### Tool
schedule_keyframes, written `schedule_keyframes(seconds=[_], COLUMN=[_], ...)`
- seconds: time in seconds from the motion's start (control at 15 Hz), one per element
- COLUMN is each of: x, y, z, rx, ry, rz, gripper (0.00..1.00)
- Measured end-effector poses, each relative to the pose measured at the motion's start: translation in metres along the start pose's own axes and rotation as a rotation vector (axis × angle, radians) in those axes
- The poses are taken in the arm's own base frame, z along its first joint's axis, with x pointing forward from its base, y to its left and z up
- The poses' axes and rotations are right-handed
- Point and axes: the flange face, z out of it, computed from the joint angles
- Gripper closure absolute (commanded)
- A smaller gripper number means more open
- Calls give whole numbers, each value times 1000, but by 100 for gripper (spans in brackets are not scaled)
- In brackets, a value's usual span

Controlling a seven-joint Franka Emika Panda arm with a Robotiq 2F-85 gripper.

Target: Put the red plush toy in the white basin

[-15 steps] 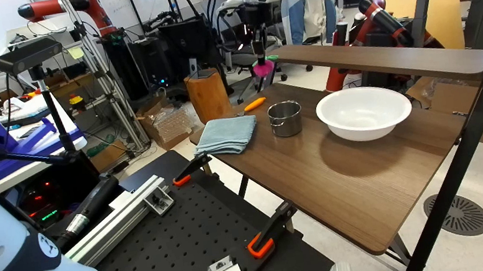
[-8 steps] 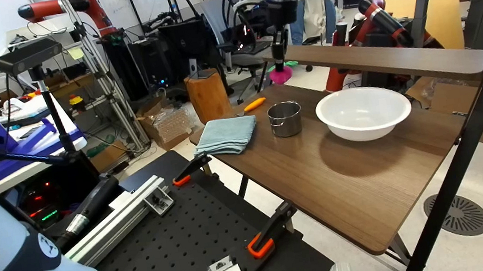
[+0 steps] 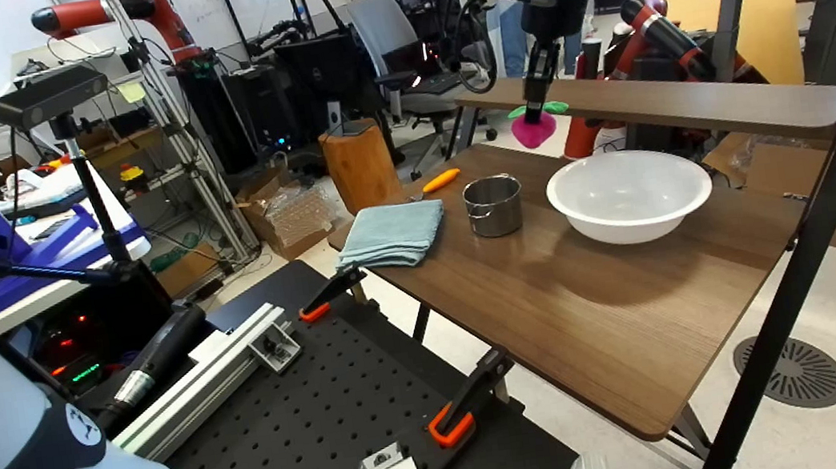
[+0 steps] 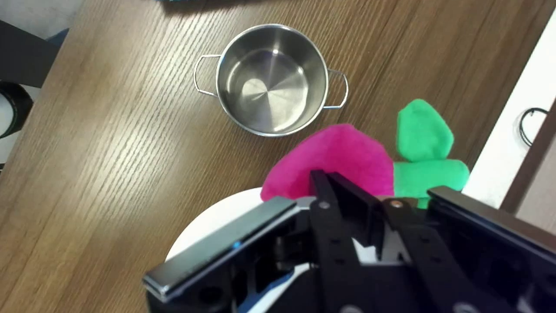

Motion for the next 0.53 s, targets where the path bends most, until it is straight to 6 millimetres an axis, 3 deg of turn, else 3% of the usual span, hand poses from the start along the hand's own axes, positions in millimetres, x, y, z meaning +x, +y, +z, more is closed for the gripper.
schedule_keyframes(seconds=[0.53], x=[49], y=[33], z=[21], rx=[18], ry=[-62], rz=[103], gripper=[99])
